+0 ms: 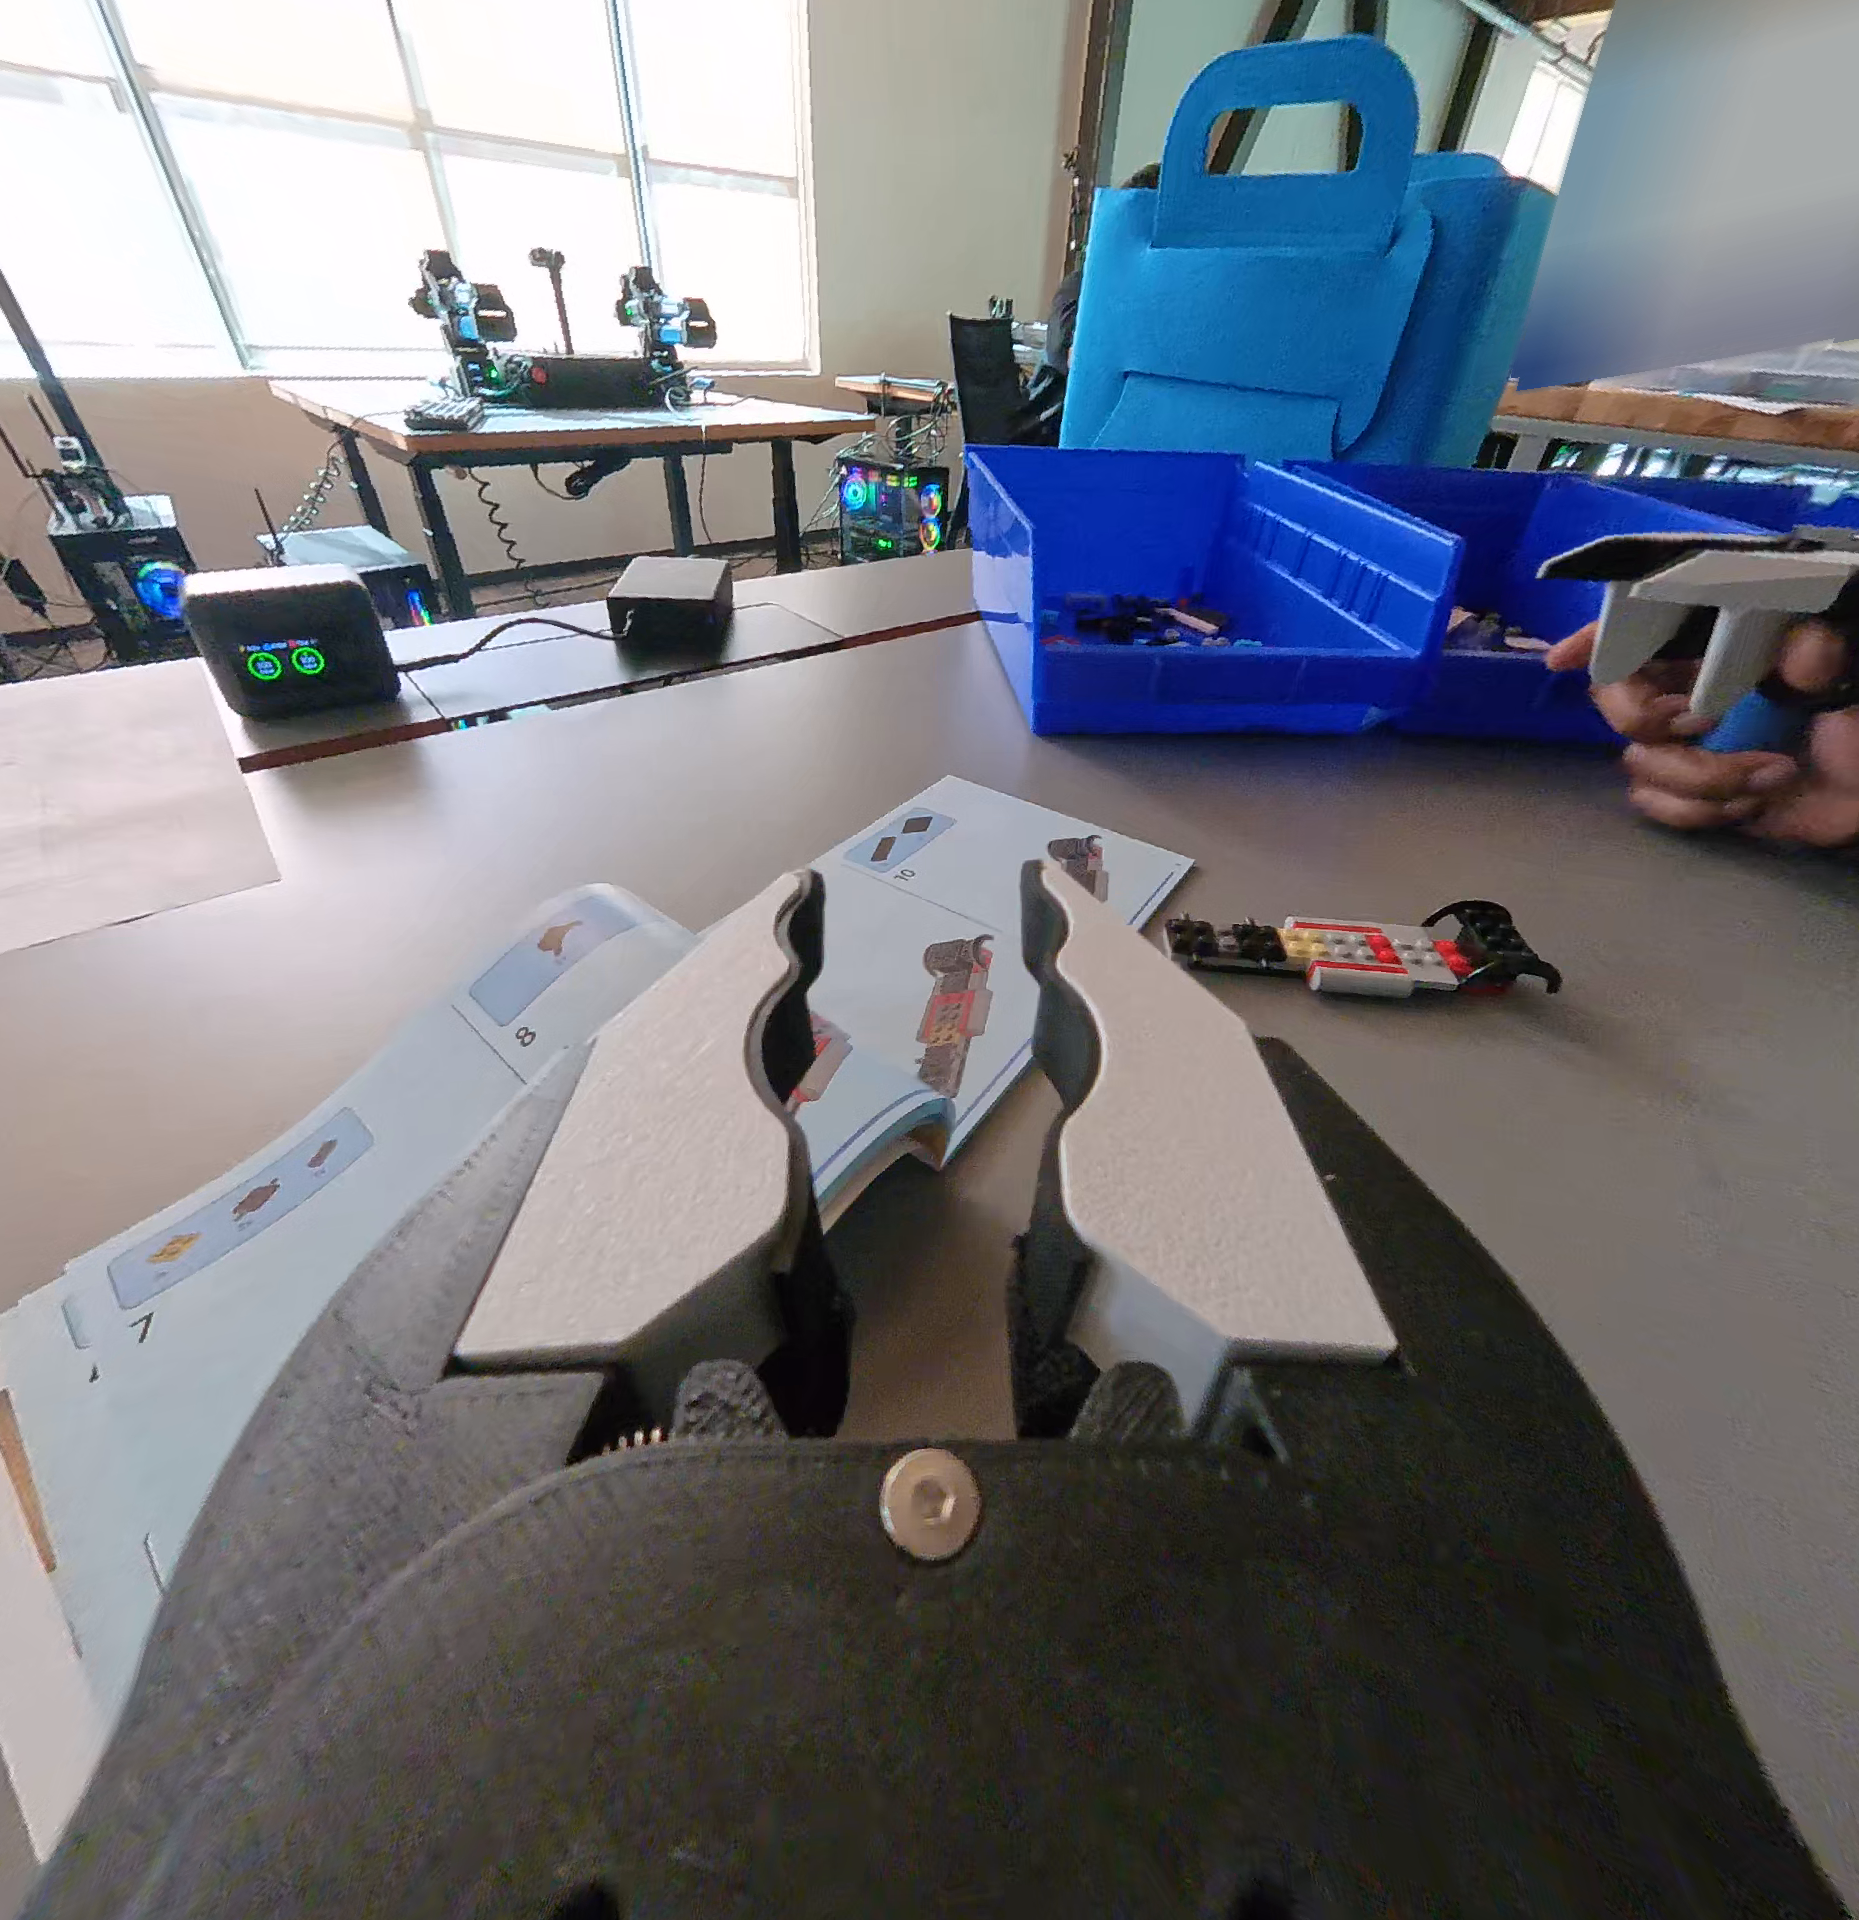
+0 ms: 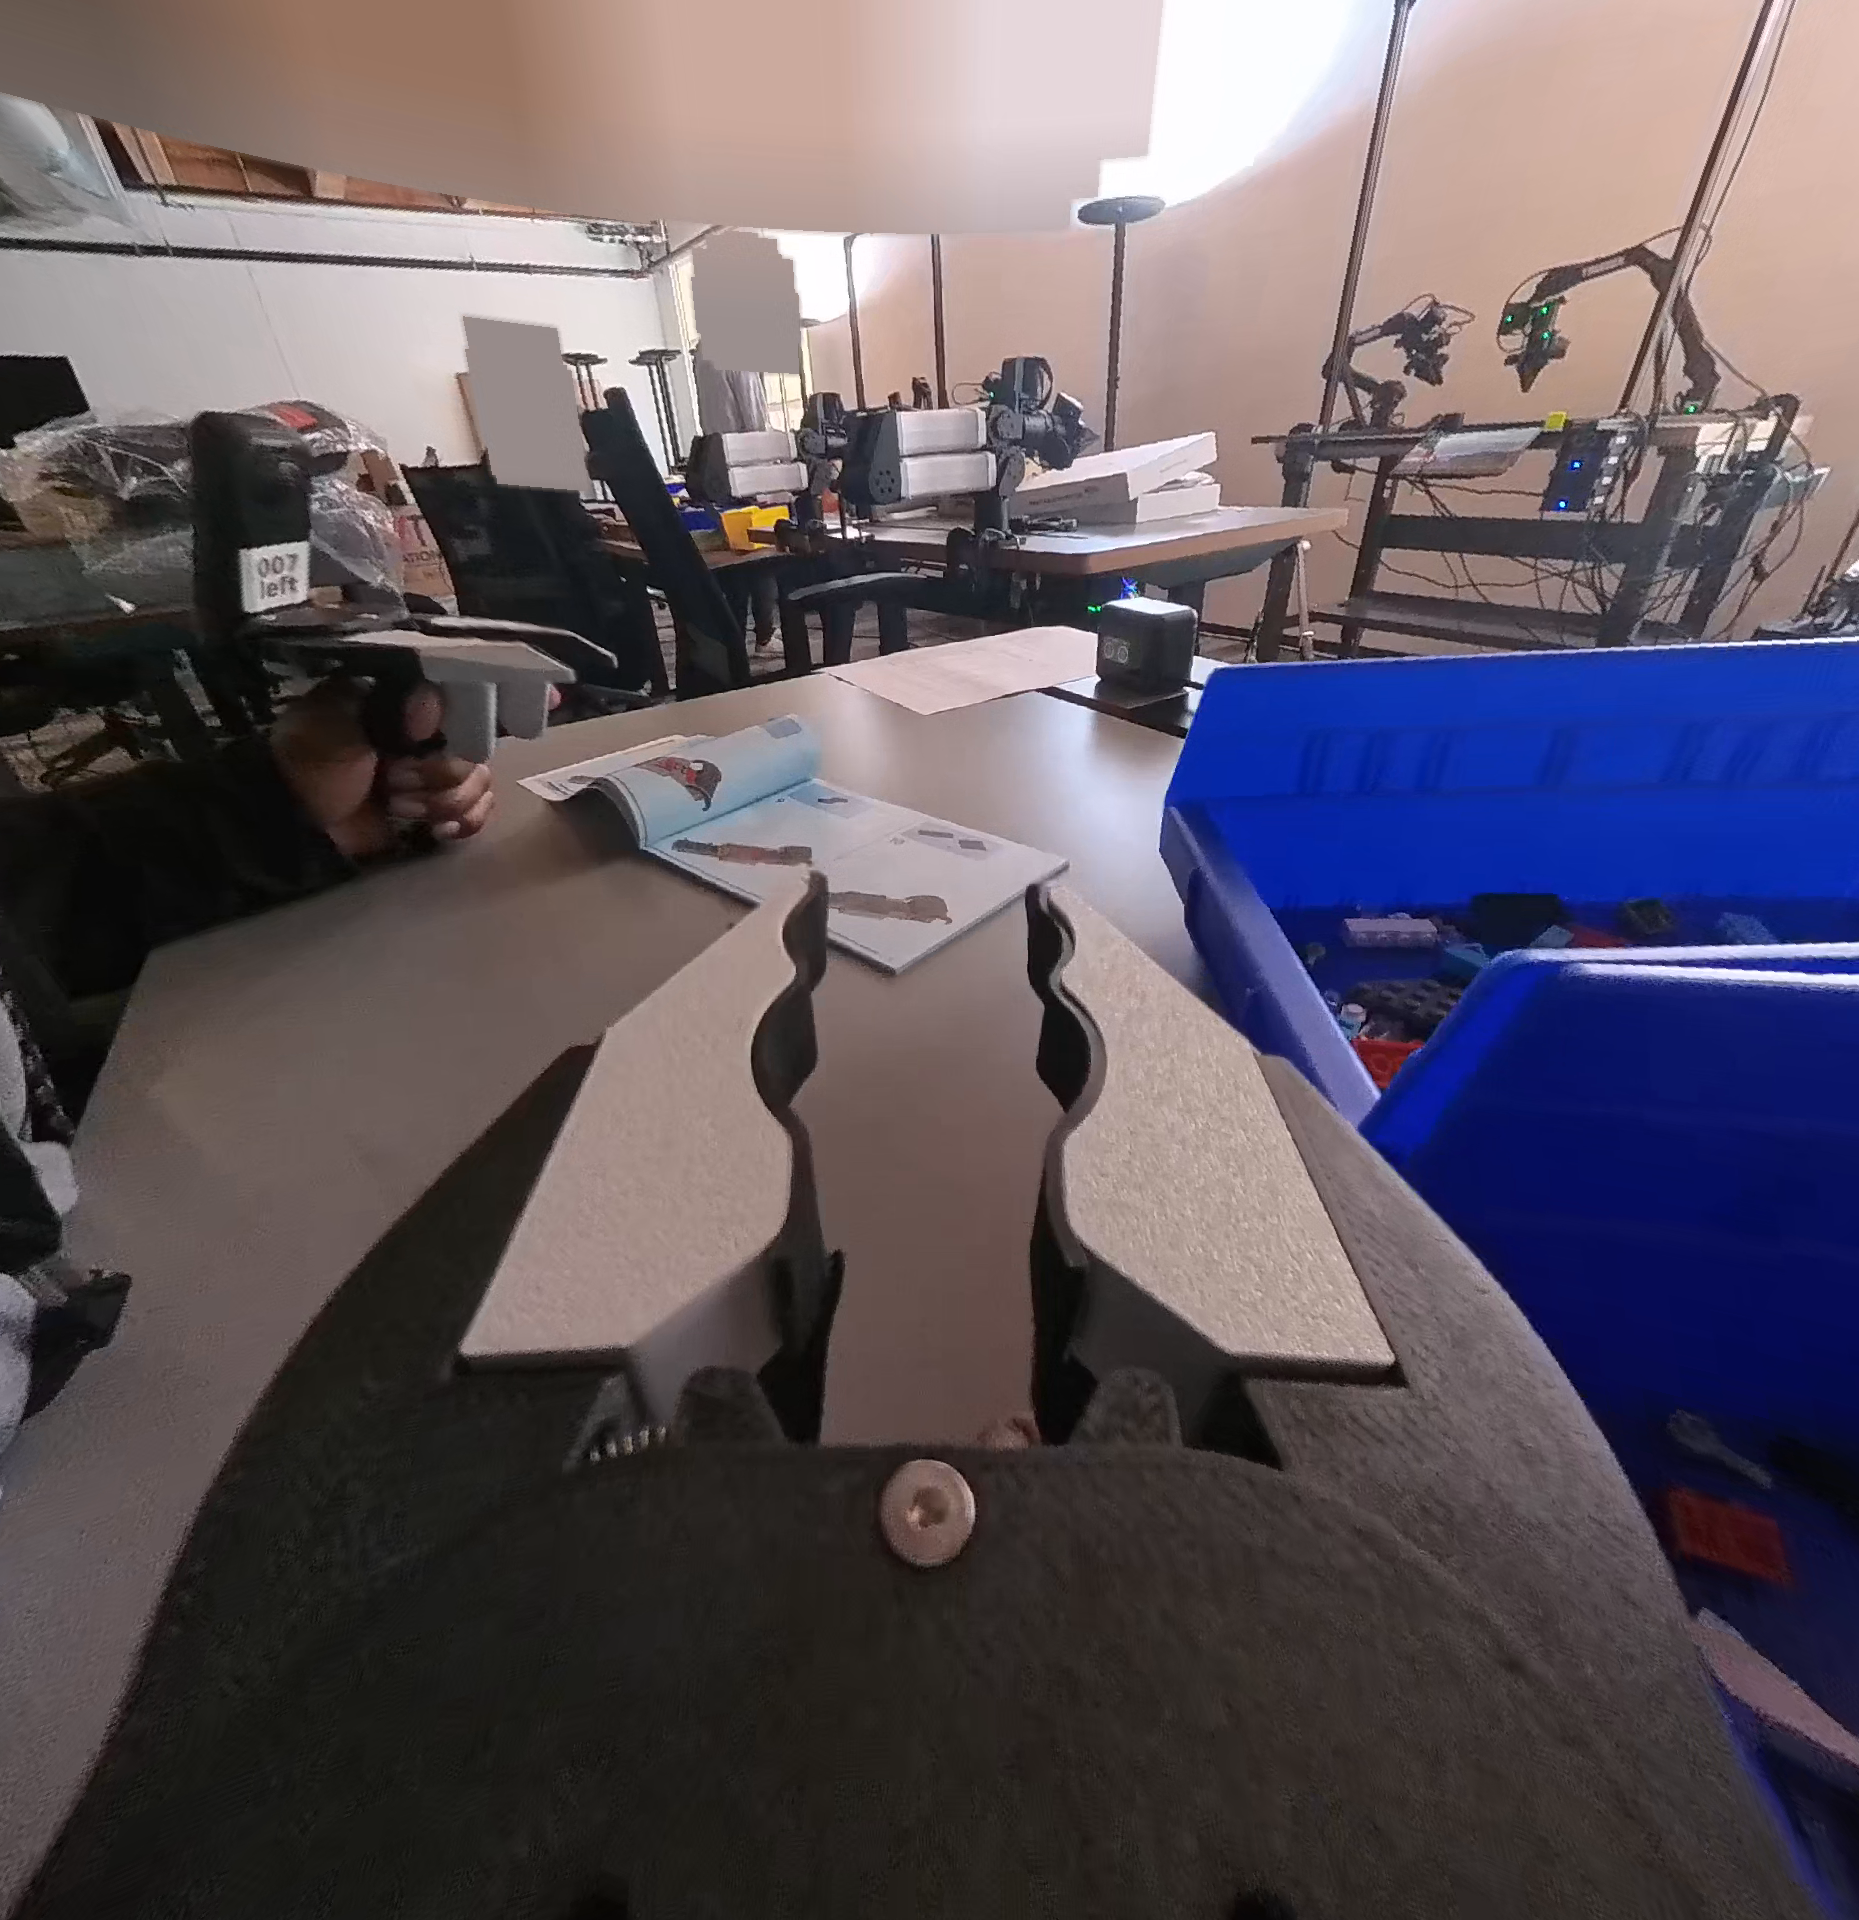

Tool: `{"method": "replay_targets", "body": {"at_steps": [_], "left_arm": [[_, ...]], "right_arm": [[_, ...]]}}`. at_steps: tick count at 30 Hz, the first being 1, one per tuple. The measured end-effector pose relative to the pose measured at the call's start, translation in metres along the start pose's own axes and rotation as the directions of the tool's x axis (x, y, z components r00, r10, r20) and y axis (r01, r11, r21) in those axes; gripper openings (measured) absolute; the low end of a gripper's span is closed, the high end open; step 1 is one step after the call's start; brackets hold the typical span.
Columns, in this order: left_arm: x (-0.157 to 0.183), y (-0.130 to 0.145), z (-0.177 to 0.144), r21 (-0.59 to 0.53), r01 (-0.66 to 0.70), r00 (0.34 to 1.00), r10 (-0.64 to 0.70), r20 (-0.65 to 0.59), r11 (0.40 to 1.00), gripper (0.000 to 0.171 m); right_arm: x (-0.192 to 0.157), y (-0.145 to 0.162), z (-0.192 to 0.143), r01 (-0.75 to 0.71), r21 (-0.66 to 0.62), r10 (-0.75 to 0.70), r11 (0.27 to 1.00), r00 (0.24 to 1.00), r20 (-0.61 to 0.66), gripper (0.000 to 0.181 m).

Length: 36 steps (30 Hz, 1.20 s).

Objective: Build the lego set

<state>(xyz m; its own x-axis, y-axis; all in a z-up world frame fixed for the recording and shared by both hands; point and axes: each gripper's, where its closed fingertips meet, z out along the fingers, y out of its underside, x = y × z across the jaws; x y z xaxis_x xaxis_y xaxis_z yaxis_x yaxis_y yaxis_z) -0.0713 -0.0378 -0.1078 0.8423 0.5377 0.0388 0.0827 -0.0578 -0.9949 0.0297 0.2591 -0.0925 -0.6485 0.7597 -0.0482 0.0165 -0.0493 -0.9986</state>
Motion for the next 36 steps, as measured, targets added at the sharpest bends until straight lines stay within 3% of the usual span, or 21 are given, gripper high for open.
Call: {"method": "replay_targets", "body": {"at_steps": [3,6,8,12,14,16,19,22,24,30,36], "left_arm": [[-0.002,0.002,0.005,-0.022,0.002,1.0,-0.001,0.018,1.0,0.037],[0.029,-0.029,0.033,0.01,0.012,0.997,-0.011,-0.082,1.0,0.034],[0.063,-0.056,0.076,-0.073,-0.087,0.979,0.071,-0.193,0.994,0.033],[0.123,-0.089,0.188,-0.294,-0.264,0.919,0.147,-0.367,0.919,0.033],[0.149,-0.087,0.245,-0.401,-0.328,0.883,0.127,-0.453,0.855,0.033],[0.16,-0.069,0.301,-0.487,-0.436,0.845,0.159,-0.51,0.757,0.034],[0.153,-0.018,0.359,-0.636,-0.549,0.819,0.196,-0.54,0.541,0.034],[0.149,0.02,0.382,-0.662,-0.648,0.758,0.227,-0.612,0.377,0.034],[0.142,0.033,0.391,-0.667,-0.673,0.739,0.258,-0.623,0.319,0.034],[0.132,0.05,0.399,-0.636,-0.734,0.679,0.273,-0.682,0.238,0.031],[0.14,0.058,0.403,-0.606,-0.759,0.651,0.246,-0.718,0.239,0.018]], "right_arm": [[0.001,0.003,-0.003,0.004,-0.025,-0.004,1.0,1.0,-0.011,0.04],[0.003,0.003,-0.006,-0.023,-0.025,0.023,0.999,1.0,-0.007,0.04],[0.005,0.004,-0.008,-0.051,-0.031,0.05,0.998,0.999,-0.003,0.04],[0.004,0.014,-0.007,-0.074,-0.101,0.072,0.992,0.997,-0.016,0.04],[-0.001,0.017,-0.006,-0.062,-0.128,0.061,0.99,0.998,-0.01,0.04],[-0.004,0.018,-0.008,-0.057,-0.136,0.058,0.989,0.998,-0.003,0.04],[-0.007,0.017,-0.015,-0.075,-0.128,0.076,0.989,0.997,0.006,0.039],[-0.01,0.016,-0.023,-0.09,-0.122,0.094,0.988,0.995,0.025,0.039],[-0.011,0.015,-0.028,-0.101,-0.115,0.105,0.988,0.994,0.031,0.039],[-0.014,0.016,-0.032,-0.121,-0.124,0.129,0.985,0.99,0.051,0.039],[-0.018,0.018,-0.031,-0.105,-0.137,0.115,0.985,0.991,0.063,0.039]]}}
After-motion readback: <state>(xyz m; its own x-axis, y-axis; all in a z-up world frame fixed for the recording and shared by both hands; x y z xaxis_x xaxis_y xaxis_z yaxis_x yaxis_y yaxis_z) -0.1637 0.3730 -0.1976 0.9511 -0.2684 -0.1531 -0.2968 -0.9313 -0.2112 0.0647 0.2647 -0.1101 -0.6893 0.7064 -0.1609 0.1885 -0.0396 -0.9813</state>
